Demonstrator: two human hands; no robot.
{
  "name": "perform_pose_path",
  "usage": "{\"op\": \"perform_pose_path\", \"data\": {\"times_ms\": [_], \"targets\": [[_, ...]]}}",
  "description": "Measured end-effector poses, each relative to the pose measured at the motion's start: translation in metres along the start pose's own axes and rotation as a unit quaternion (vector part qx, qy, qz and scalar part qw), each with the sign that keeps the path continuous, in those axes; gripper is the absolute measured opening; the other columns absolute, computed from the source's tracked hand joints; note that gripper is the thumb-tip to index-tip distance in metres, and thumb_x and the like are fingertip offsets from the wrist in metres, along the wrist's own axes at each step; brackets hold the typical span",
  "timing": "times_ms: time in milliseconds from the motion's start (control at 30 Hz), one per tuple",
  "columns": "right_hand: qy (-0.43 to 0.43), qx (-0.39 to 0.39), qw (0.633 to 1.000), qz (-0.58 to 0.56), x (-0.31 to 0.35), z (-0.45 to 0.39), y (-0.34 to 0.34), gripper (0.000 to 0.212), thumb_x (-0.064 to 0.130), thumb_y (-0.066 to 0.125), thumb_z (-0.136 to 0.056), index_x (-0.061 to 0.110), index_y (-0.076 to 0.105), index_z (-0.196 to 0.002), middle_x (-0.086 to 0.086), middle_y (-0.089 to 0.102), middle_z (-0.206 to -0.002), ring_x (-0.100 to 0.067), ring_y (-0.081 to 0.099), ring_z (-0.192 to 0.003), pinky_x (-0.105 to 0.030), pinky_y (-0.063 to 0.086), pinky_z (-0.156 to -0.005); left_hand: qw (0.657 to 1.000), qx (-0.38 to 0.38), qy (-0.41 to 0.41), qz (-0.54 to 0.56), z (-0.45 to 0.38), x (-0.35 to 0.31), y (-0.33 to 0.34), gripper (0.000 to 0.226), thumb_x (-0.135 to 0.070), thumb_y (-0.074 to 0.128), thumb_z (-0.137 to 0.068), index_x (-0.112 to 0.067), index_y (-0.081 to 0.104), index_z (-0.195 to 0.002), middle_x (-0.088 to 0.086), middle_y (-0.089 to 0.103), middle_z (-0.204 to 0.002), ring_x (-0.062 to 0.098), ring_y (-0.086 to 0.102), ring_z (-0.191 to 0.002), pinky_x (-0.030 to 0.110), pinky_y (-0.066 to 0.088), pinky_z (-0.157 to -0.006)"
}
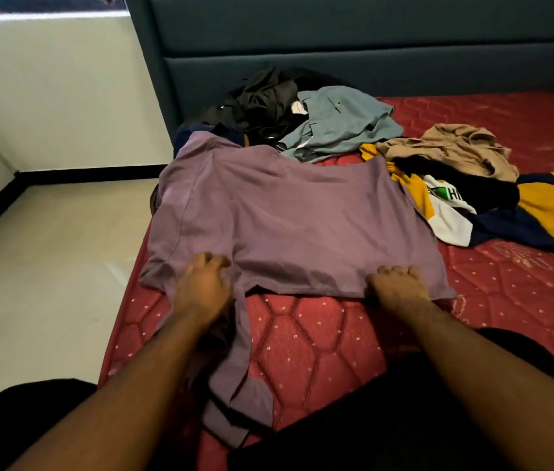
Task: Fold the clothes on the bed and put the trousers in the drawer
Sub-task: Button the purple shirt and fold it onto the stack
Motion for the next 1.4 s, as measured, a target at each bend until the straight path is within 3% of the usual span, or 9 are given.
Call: {"op": "perform_pose_path", "data": {"times_ms": [133,500,733,933,1033,1100,1200,1267,1400], "targets": [[-0.05,0.008,0.999,-0.018,0.011,-0.002,0.009,0.03,0.037,0.041,-0.099,0.024,0.054,-0.123,-0.006,0.054,-0.129,-0.026,0.055,-0.117,-0.037,0.039,-0.096,0.954,0.257,0.03,-0.15,-0.014,0.002,0.05,0.073,-0.057,0.061,-0.084,-0.043,0.029,-0.147,0.005,0.025,-0.153,0.036,0.034,-0.135,0.05,0.039,-0.107],[-0.027,0.026,0.999,-0.031,0.011,-0.005,0.008,0.03,0.03,0.045,-0.098,0.017,0.054,-0.124,-0.009,0.054,-0.132,-0.028,0.056,-0.119,-0.036,0.044,-0.096,0.946,0.225,0.005,-0.231,0.018,0.055,0.019,0.065,-0.055,0.039,-0.093,-0.044,0.012,-0.152,0.013,0.024,-0.154,0.038,0.055,-0.119,0.044,0.045,-0.095],[-0.051,0.045,0.998,0.014,0.021,0.005,0.004,0.035,0.034,0.045,-0.099,0.016,0.05,-0.129,-0.01,0.053,-0.134,-0.027,0.054,-0.122,-0.037,0.043,-0.099,0.93,0.269,-0.049,-0.246,0.055,0.065,0.023,0.07,-0.062,0.038,-0.092,-0.048,0.002,-0.151,0.016,0.014,-0.161,0.04,0.046,-0.131,0.047,0.041,-0.105],[-0.074,0.173,0.982,-0.021,0.03,0.031,0.006,0.055,0.046,0.053,-0.095,0.008,0.048,-0.134,-0.017,0.049,-0.139,-0.027,0.051,-0.126,-0.033,0.041,-0.099,0.903,0.348,-0.085,-0.238,0.124,0.059,0.014,0.078,-0.06,0.037,-0.093,-0.041,-0.01,-0.152,0.019,0.005,-0.162,0.038,0.025,-0.145,0.051,0.029,-0.114],[-0.08,0.246,0.964,-0.059,0.018,0.041,0.006,0.045,0.038,0.059,-0.092,0.002,0.063,-0.118,-0.012,0.066,-0.112,-0.023,0.066,-0.098,-0.029,0.051,-0.081,0.83,0.446,-0.082,-0.326,0.121,0.053,0.005,0.091,-0.063,0.043,-0.084,-0.036,-0.007,-0.154,0.015,0.014,-0.162,0.038,0.025,-0.145,0.056,0.026,-0.114],[-0.064,0.274,0.95,-0.133,0.008,0.037,0.001,0.029,0.029,0.064,-0.087,0.003,0.073,-0.094,-0.005,0.067,-0.076,-0.013,0.063,-0.06,-0.022,0.052,-0.052,0.782,0.473,-0.071,-0.4,0.096,0.034,-0.012,0.091,-0.069,0.049,-0.075,-0.031,0.021,-0.153,0.006,0.036,-0.155,0.035,0.039,-0.138,0.056,0.033,-0.11],[-0.009,0.183,0.943,-0.277,-0.025,0.009,-0.009,0.02,0.022,0.066,-0.085,0.008,0.071,-0.072,0.0,0.062,-0.054,-0.006,0.053,-0.04,-0.017,0.043,-0.04,0.862,0.323,0.007,-0.39,0.033,-0.029,-0.016,0.051,-0.046,0.049,-0.092,-0.03,0.046,-0.141,-0.001,0.046,-0.148,0.026,0.046,-0.134,0.049,0.035,-0.11],[0.036,0.085,0.932,-0.351,-0.048,-0.015,-0.011,0.018,0.02,0.067,-0.084,0.006,0.074,-0.075,-0.008,0.07,-0.066,-0.014,0.065,-0.055,-0.024,0.053,-0.055,0.924,0.28,0.086,-0.247,0.003,-0.074,0.0,0.047,-0.04,0.05,-0.095,-0.033,0.046,-0.142,-0.001,0.048,-0.147,0.023,0.048,-0.132,0.037,0.037,-0.107],[0.144,-0.062,0.903,-0.399,-0.099,-0.061,-0.001,0.025,0.017,0.065,-0.083,0.01,0.073,-0.105,-0.015,0.071,-0.103,-0.032,0.066,-0.096,-0.034,0.05,-0.082,0.939,0.32,0.123,-0.032,-0.044,-0.135,0.062,0.046,-0.028,0.058,-0.094,-0.023,0.051,-0.14,0.002,0.058,-0.138,0.017,0.057,-0.119,0.02,0.038,-0.098]]}}
Point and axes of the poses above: each hand's wrist, its own z-axis away from the middle knuckle, its own y-axis out of the palm, x = y × z, the point moved 5 cm from there along -z, towards the middle knuckle
